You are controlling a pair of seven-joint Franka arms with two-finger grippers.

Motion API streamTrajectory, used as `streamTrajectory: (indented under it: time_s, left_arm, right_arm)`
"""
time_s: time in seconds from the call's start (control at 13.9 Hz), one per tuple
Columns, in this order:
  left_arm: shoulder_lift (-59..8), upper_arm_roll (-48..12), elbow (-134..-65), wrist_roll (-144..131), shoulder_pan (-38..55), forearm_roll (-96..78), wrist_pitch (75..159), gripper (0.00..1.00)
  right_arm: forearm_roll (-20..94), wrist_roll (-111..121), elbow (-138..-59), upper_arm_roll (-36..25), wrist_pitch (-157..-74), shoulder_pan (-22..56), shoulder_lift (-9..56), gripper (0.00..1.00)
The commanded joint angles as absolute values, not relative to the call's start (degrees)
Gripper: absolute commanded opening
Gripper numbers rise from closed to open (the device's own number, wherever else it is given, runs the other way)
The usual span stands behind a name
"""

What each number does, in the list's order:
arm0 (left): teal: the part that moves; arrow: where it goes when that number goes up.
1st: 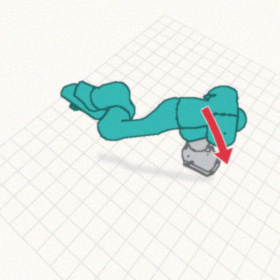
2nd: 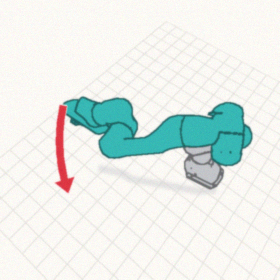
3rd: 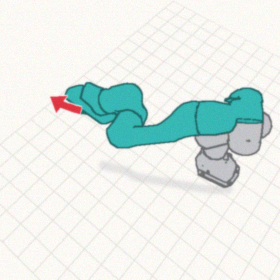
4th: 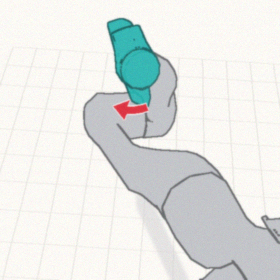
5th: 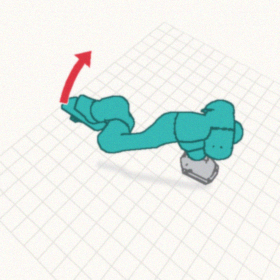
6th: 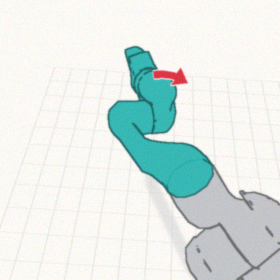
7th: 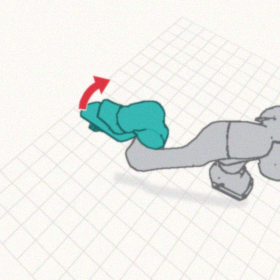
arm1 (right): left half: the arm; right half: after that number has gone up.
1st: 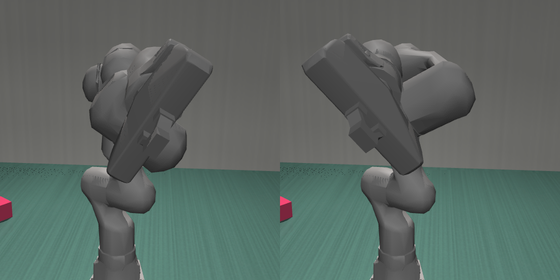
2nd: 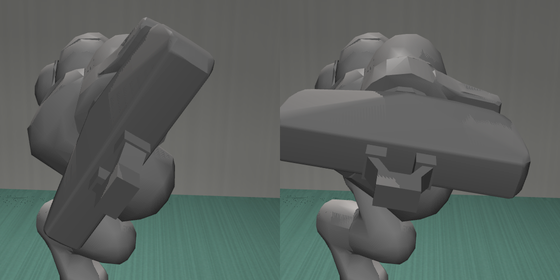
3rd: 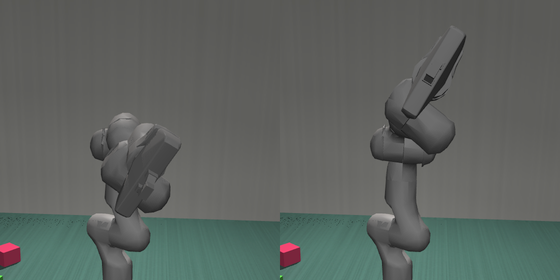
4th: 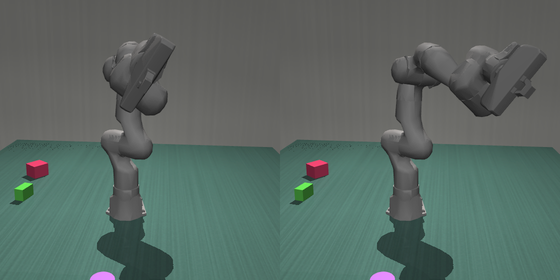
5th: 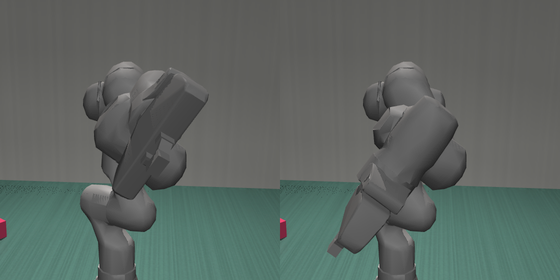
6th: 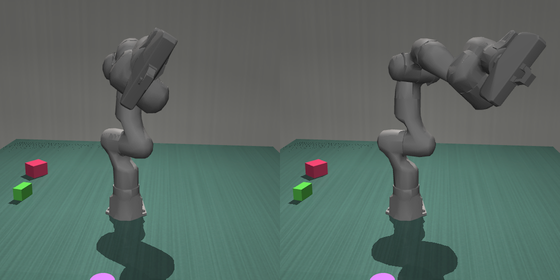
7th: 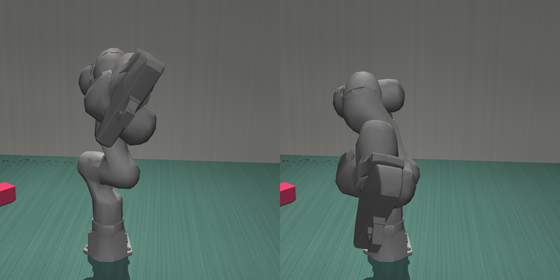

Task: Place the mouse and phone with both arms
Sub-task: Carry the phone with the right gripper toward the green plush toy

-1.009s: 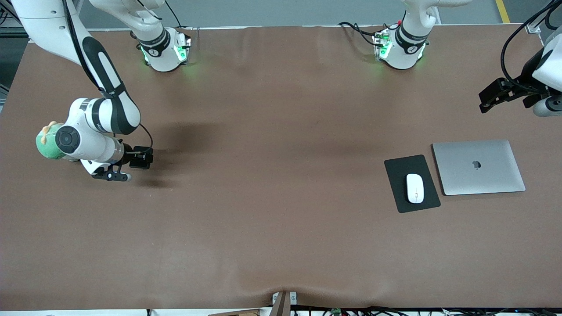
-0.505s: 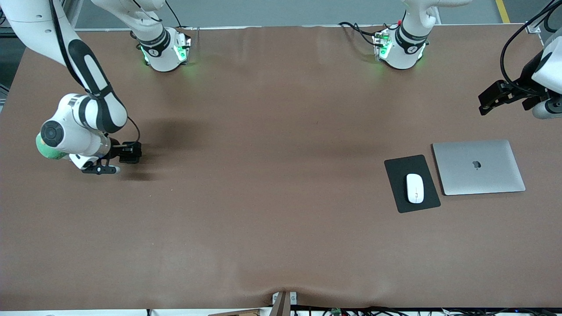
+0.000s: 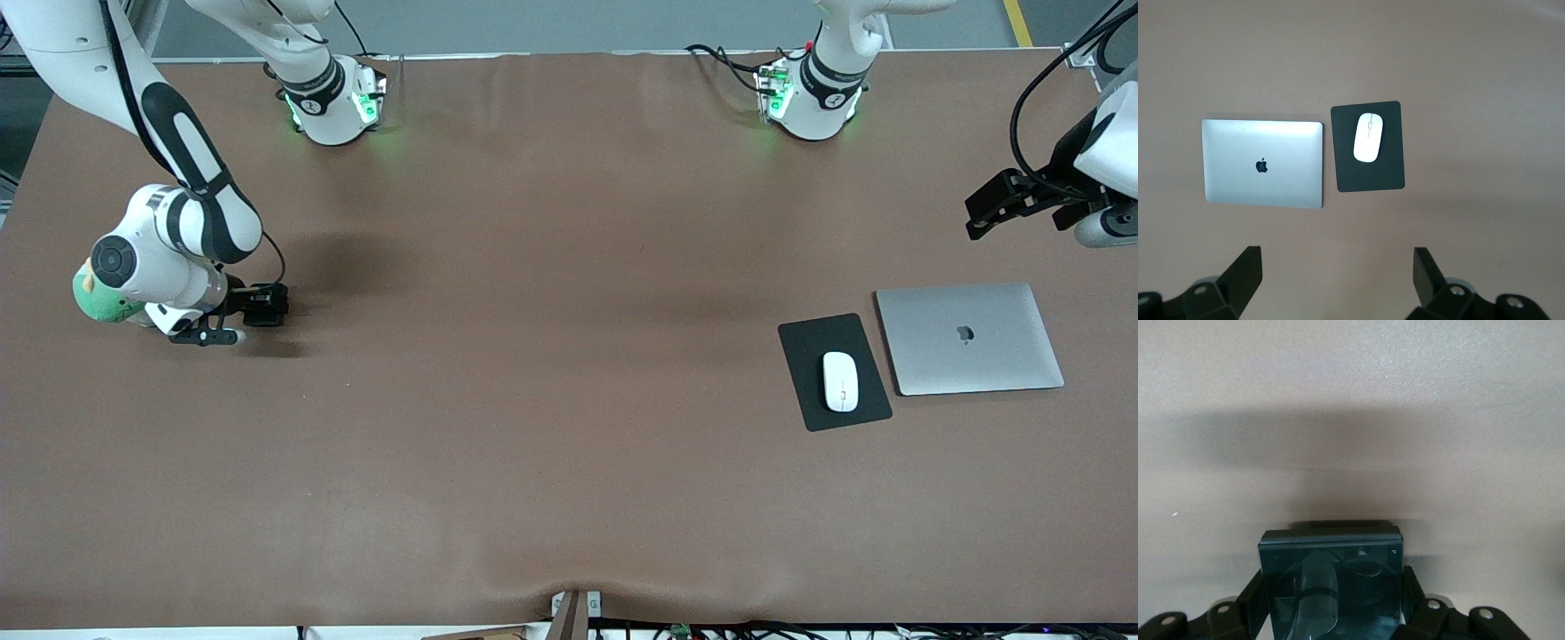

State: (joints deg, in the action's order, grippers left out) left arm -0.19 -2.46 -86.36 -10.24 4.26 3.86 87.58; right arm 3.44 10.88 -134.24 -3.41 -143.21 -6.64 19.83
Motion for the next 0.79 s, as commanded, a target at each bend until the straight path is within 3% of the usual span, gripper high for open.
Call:
streamTrajectory:
  time_s: [0.0, 0.43, 0.72]
  left_arm:
    - [0.09, -2.11, -86.66, -9.76, 4.31, 2.46, 88.42, 1.0]
    - [0.09, -2.02, -86.57, -9.49, 4.31, 2.55, 88.42, 1.0]
    - [0.0, -2.02, -86.57, -9.49, 4.57, 2.64, 88.33, 1.0]
  right_arm:
    - [3.08, 11.25, -133.87, -2.64, -140.12, -7.56, 18.72, 1.0]
    - [3.25, 11.16, -117.89, -2.37, -119.56, -5.28, 18.9, 1.0]
    - [4.04, 10.9, -108.65, -2.2, -115.75, -2.38, 19.07, 1.0]
